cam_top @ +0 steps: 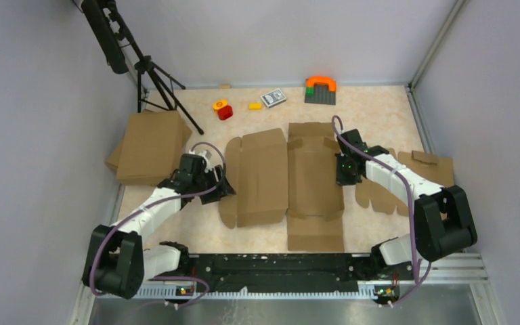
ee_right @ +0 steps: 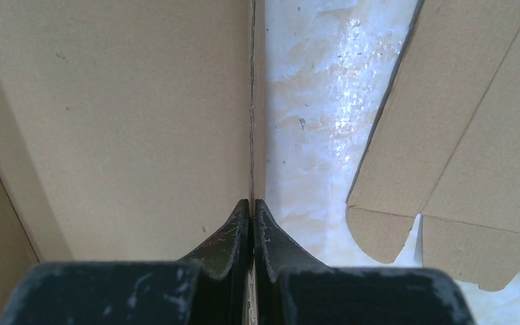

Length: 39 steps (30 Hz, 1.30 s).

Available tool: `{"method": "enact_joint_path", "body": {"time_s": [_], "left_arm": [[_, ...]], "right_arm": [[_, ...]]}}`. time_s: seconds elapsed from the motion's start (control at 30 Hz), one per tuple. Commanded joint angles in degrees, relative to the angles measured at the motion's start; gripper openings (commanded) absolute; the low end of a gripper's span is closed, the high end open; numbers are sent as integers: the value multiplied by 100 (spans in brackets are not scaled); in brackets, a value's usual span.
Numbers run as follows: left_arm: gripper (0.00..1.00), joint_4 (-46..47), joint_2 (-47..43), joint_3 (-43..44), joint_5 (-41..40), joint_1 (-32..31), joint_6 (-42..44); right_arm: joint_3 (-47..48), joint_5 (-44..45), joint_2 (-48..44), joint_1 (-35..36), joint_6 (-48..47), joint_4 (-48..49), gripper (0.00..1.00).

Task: Fold the paper box

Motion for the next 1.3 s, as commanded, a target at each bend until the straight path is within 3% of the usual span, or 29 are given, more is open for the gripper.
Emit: {"method": "enact_joint_path", "body": {"time_s": [0.0,0.3,0.5,0.6,0.87,1.07,1.27], "left_arm": [[65,371,-226,61,964,-11,-197],[63,960,267,-149,1534,-11,-322],[63,999,515,-103,1675,-20,-210],[62,912,644,-13,1685,-20,-116],[62,-293,524,702,262,-19,454],[60,-565,595,1066,-440,-16,627],[60,-725,738,1316,-1648,-9,840]], "right_arm": [[74,-85,-3,47,90,134,0],[28,-121,-7,45,86,171,0],[-26,-289,-54,46,75,256,11],[-113,-515,-67,47,89,315,11],[-311,-912,-157,46,204,492,11],[-222,-1045,38,455,615,827,11],[137,-976,453,910,1029,1139,10]]}}
